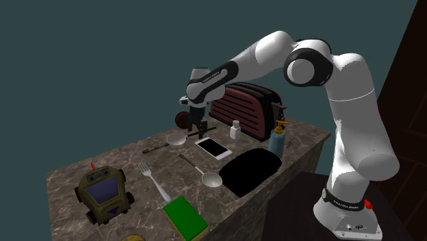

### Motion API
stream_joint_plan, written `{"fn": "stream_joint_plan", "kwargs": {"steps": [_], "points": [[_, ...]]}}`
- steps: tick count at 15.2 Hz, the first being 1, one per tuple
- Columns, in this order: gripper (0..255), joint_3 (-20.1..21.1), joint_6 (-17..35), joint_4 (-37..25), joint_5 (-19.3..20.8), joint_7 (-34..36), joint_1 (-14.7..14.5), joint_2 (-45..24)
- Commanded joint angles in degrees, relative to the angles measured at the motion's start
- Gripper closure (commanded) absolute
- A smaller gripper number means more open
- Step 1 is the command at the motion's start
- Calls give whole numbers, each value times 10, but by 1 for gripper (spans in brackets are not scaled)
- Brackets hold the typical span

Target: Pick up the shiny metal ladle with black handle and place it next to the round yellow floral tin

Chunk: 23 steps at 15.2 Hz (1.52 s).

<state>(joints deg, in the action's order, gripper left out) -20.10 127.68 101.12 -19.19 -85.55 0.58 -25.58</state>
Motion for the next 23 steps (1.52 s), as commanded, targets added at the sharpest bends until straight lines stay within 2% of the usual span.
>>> {"fn": "stream_joint_plan", "kwargs": {"steps": [1, 4, 5, 14, 23], "points": [[0, 0, 1, 1, 0, 0, 0, -1], [0, 0, 1, 1, 0, 0, 0, -1], [255, 0, 1, 1, 0, 0, 0, 0], [255, 0, 1, 1, 0, 0, 0, -1], [255, -9, -53, -25, 20, 17, -5, 31]]}}
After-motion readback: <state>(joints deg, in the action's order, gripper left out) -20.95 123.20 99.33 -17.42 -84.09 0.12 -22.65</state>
